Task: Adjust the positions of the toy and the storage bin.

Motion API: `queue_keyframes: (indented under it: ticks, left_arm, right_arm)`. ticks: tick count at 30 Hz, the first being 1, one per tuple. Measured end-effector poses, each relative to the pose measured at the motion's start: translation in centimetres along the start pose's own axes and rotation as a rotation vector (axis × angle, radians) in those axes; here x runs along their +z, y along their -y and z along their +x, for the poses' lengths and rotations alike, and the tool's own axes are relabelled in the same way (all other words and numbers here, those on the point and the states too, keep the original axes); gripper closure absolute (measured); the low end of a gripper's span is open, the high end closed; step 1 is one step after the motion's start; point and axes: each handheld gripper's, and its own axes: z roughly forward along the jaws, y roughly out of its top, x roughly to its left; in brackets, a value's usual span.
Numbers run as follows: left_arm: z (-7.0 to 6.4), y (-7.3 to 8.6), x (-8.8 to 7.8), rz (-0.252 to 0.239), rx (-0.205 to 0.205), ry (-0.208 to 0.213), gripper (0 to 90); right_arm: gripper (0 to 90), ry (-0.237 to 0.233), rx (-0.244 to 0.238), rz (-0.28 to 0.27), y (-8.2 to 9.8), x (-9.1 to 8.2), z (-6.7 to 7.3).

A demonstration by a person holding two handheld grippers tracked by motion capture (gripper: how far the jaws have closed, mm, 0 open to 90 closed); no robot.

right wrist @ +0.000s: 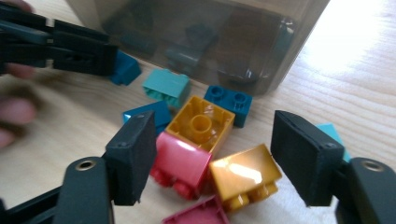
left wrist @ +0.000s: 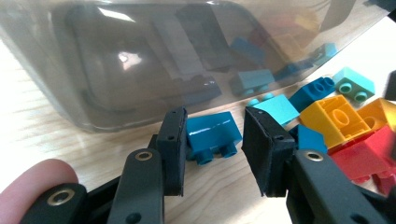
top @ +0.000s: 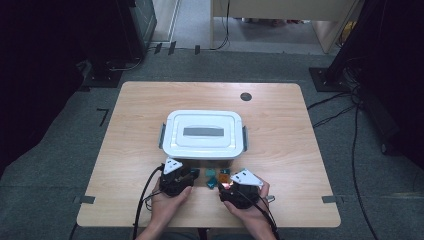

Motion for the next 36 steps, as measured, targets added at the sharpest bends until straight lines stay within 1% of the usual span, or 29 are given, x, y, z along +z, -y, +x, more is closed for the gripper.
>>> queue_keyframes:
  ticks: [1,2,3,4,5,6,9,10,11,12,14,15,16,18,20,21,22,23,25,26,27,29,30,31,32,33,34,35,36]
  left_arm:
    - [-0.1,0.0,0.3,0.028,-0.008,0.021,61.2]
    - [-0.2,0.2,0.6,0.046,-0.012,0.033,61.2]
    - [-0.6,0.3,0.8,0.038,0.0,0.037,61.8]
    - [-0.9,0.3,0.9,0.04,0.009,0.039,61.9]
    - [-1.3,0.3,1.1,0.044,0.005,0.053,61.9]
    - [-1.6,0.3,1.3,0.046,0.004,0.058,61.9]
    - [-2.7,0.1,2.1,0.049,0.023,0.077,61.8]
    - [-3.1,0.1,2.4,0.049,0.025,0.086,61.8]
    - [-3.6,0.0,2.7,0.053,0.032,0.094,61.9]
    - [-4.1,0.0,3.0,0.055,0.033,0.098,61.5]
    - [-4.8,-0.1,3.5,0.052,0.036,0.103,61.1]
    - [-5.3,-0.1,3.8,0.048,0.029,0.107,61.2]
    - [-5.5,-0.1,4.0,0.049,0.029,0.109,61.3]
    - [-6.2,-0.2,4.4,0.048,0.028,0.122,60.7]
    - [-6.6,-0.2,4.6,0.047,0.039,0.134,58.9]
    - [-6.6,-0.2,4.5,0.045,0.043,0.135,58.1]
    - [-6.5,-0.2,4.3,0.041,0.041,0.142,57.1]
    - [-6.5,-0.3,3.9,0.037,0.03,0.142,57.1]
    - [-6.1,-0.4,3.0,0.018,0.041,0.141,55.7]
    - [-5.8,-0.5,2.5,0.01,0.048,0.137,54.1]
    - [-5.6,-0.5,2.1,0.005,0.056,0.13,54.1]
    - [-5.0,-0.5,1.0,-0.012,0.066,0.127,52.8]
    - [-4.6,-0.3,0.5,-0.021,0.071,0.124,52.2]
    - [-4.2,-0.2,-0.1,-0.031,0.077,0.117,51.5]
    - [-3.8,0.0,-0.6,-0.038,0.078,0.11,51.0]
    - [-3.2,0.2,-1.2,-0.043,0.078,0.107,51.0]
    - [-2.8,0.3,-1.6,-0.048,0.075,0.103,50.5]
    - [-2.0,0.6,-2.3,-0.056,0.074,0.089,49.3]
    - [-1.3,0.8,-2.8,-0.06,0.072,0.074,49.3]
  right_arm:
    - [32.5,0.003,0.004,-0.006,-0.1,0.4,-0.1]
    - [32.5,0.003,0.004,-0.006,-0.1,0.4,-0.1]
    - [33.8,-0.001,0.008,-0.007,-0.1,0.4,-0.3]
    - [35.5,0.013,0.003,-0.01,0.0,0.2,-0.8]
    - [35.5,0.013,0.003,-0.01,0.0,0.2,-0.8]
    - [35.7,0.019,0.004,-0.012,0.1,0.0,-1.1]
    - [36.5,0.025,0.035,-0.012,0.5,-0.6,-2.4]
    - [36.3,0.043,0.039,-0.003,0.7,-0.7,-2.9]
    - [36.7,0.046,0.049,-0.002,0.9,-0.9,-3.3]
    - [36.4,0.039,0.072,-0.013,1.2,-1.4,-4.2]
    - [36.4,0.035,0.079,-0.02,1.3,-1.6,-4.5]
    - [37.0,0.03,0.082,-0.033,1.3,-2.0,-4.7]
    - [38.0,0.017,0.081,-0.048,1.3,-2.5,-4.9]
    - [38.0,-0.001,0.07,-0.06,1.4,-3.2,-4.8]
    - [37.1,-0.014,0.064,-0.061,1.8,-3.5,-4.4]
    - [36.4,-0.022,0.059,-0.056,1.9,-3.6,-4.1]
    - [35.4,-0.034,0.043,-0.046,2.3,-3.5,-3.4]
    - [35.4,-0.034,0.043,-0.046,2.3,-3.5,-3.4]
    - [34.3,-0.039,0.008,-0.046,2.4,-3.3,-2.7]
    - [35.8,-0.014,-0.023,-0.052,2.3,-3.0,-2.2]
    - [35.8,-0.014,-0.023,-0.052,2.3,-3.0,-2.2]
    - [39.5,0.025,-0.015,-0.047,2.3,-2.7,-2.2]
    - [40.9,0.05,-0.005,-0.045,2.3,-2.6,-2.5]
    - [44.9,0.08,0.007,-0.023,2.3,-2.5,-3.0]
    - [46.4,0.075,0.022,-0.013,2.4,-2.5,-3.3]
    - [46.4,0.075,0.022,-0.013,2.4,-2.5,-3.3]
    - [47.7,0.064,0.03,-0.006,2.6,-2.5,-3.6]
    - [48.9,0.051,0.029,0.013,2.9,-2.4,-3.8]
    - [48.9,0.051,0.029,0.013,2.9,-2.4,-3.8]
